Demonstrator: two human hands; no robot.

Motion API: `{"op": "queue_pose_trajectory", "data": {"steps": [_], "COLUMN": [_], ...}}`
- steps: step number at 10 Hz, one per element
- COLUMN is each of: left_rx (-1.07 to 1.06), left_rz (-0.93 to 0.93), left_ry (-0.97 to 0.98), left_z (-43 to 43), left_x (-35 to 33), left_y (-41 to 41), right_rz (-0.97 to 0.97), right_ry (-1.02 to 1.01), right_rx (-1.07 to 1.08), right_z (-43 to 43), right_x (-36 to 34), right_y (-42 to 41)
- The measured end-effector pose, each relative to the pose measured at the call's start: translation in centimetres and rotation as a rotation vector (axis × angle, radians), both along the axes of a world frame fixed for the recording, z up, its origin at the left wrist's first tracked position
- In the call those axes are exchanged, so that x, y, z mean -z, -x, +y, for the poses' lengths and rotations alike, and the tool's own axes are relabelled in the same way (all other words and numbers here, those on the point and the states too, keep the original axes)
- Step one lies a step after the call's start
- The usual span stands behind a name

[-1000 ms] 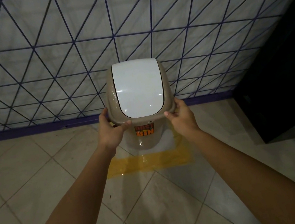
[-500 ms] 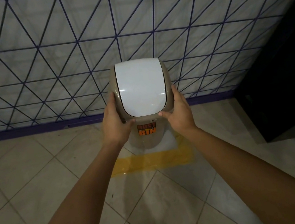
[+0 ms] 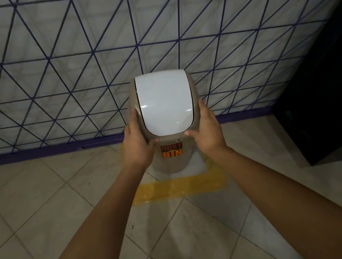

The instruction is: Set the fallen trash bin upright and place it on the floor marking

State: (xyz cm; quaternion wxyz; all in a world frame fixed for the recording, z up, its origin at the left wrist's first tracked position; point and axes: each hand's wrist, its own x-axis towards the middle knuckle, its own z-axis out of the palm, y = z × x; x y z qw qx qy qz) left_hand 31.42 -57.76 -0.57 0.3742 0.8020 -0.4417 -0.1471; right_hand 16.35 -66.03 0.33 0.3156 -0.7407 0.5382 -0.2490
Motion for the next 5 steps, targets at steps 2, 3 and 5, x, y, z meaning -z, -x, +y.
{"op": "queue_pose_trajectory", "data": {"steps": [2,3,5], "left_rx": [0.029,0.035,0.072], "left_rz": [-0.025,-0.062,-0.154], "left_ry": [-0.047,0.000,0.041], "left_z": [0.7,1.4,4.1], "left_x": [-0.8,-1.2,-2.6], "left_y": [-0.1,0.2,1.8], "right_rz": [0.021,0.003,0.032], "right_ry": [0.011,0.031,0.043], "right_rx": [-0.038,-0.044,-0.056], "right_z": [0.3,0.7,3.2], "right_x": [-1.3,-1.9,-2.7], "right_y": [0.3,0.9,2.0]}}
